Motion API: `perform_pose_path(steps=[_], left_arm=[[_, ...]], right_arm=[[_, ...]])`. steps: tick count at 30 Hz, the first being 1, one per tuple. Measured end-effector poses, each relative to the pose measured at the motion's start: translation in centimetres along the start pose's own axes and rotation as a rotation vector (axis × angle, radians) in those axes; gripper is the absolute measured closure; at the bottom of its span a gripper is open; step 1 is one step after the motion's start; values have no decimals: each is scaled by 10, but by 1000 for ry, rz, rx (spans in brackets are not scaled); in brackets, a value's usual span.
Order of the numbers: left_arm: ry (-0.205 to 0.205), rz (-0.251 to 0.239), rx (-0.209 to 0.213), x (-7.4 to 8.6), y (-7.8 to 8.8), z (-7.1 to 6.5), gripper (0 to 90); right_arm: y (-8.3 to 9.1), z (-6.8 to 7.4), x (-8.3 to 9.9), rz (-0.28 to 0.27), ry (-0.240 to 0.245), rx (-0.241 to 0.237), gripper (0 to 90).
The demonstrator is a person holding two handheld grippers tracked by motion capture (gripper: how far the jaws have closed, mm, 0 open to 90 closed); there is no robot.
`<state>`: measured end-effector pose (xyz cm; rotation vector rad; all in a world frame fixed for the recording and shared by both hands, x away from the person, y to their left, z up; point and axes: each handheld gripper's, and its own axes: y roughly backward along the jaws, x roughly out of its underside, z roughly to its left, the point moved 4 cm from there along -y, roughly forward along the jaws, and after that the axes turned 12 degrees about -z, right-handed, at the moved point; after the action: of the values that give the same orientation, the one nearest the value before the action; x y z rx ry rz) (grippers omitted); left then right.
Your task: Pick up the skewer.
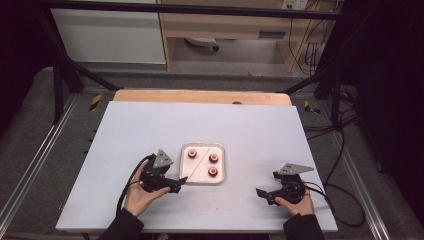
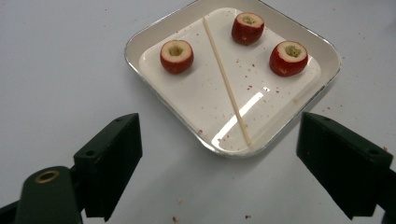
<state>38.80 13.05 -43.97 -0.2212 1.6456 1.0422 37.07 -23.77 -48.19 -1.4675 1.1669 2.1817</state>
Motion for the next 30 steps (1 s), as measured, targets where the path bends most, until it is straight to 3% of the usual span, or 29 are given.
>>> perform_pose_path(steps=[6,16,30], left_arm=[[5,12,-5,-5,-12,-4,184],[-3,51,5,-8,-36,-11,348],[-7,84,0,-2,-53,-18,651]], right_arm=[[0,0,0,1,1,-2,6],[0,0,1,5,0,-1,6],[-1,0,1,7,1,-5,7]])
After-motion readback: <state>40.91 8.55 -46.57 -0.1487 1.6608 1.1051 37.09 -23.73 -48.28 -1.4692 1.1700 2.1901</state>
